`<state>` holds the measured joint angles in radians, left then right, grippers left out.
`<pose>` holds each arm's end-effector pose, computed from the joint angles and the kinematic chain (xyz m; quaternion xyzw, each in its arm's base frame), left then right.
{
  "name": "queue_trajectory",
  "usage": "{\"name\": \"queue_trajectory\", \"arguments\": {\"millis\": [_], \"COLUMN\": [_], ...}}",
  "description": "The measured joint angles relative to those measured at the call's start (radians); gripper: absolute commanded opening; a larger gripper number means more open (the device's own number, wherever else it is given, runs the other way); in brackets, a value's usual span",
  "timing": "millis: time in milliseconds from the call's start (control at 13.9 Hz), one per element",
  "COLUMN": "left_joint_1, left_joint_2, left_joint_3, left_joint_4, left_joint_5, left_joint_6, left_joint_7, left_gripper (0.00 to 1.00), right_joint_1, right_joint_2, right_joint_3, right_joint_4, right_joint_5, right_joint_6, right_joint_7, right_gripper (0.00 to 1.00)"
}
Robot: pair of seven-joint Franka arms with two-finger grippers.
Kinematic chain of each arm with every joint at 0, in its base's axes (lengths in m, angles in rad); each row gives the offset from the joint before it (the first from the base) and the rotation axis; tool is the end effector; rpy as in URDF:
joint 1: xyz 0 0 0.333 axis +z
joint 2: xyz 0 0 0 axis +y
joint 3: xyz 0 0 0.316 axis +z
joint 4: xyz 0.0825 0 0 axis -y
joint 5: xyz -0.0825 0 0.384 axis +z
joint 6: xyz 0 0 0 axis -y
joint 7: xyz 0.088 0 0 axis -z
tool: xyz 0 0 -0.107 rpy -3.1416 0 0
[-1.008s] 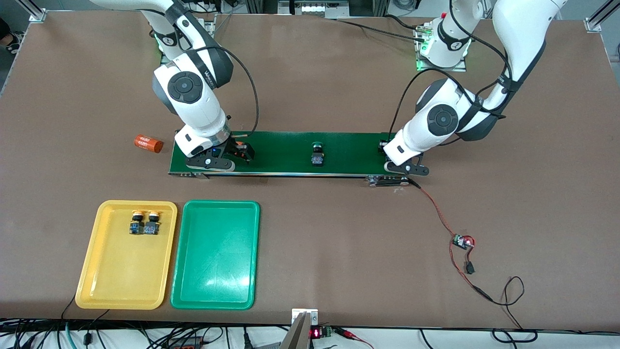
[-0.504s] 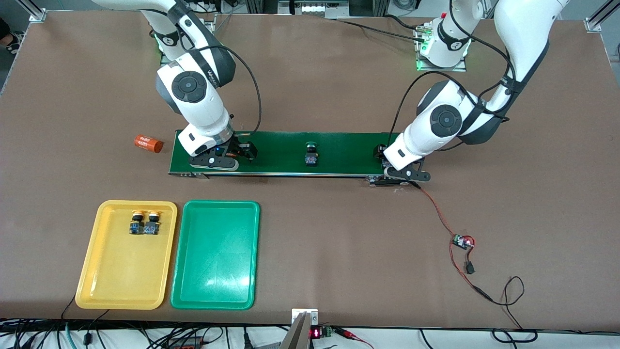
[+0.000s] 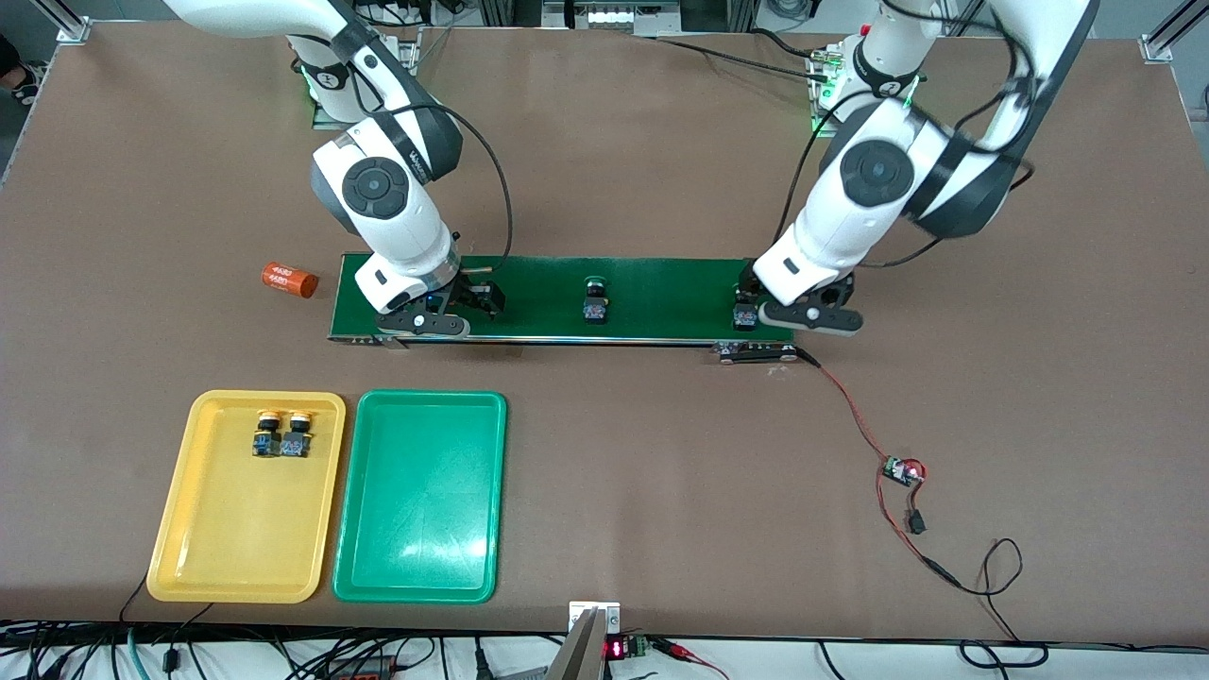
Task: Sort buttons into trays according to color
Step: 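Grasp the orange battery with the right gripper while the left gripper withdraws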
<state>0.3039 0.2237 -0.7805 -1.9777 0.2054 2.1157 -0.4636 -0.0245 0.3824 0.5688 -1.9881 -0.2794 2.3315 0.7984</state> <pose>0.5321 -0.2465 0.3848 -0.9984 0.0550 0.0021 0.0110 0.5296 0.2989 0.3011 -0.9986 0.0498 -0.0148 0.0100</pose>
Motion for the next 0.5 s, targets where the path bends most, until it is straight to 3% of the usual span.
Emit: {"name": "queue_trajectory", "arguments": {"millis": [288, 504], "left_joint_1": [0.007, -0.024], "left_joint_2": [-0.046, -0.045], "left_joint_3": [0.082, 0.185], "left_joint_4": [0.154, 0.276], "left_joint_5": [0.000, 0.000], "left_joint_6": [-0.214, -0.325], "left_joint_7": [0.001, 0.003], "left_gripper": [1.00, 1.00], "right_joint_1": [0.001, 0.001], "right_joint_2": [0.003, 0.003], "right_joint_3": [0.000, 0.000], "right_joint_4": [0.000, 0.001], "right_joint_5": [-0.001, -0.001], "right_joint_6": [-0.010, -0.020], "right_joint_7": [0.000, 0.000], "right_gripper": [1.00, 1.00]}}
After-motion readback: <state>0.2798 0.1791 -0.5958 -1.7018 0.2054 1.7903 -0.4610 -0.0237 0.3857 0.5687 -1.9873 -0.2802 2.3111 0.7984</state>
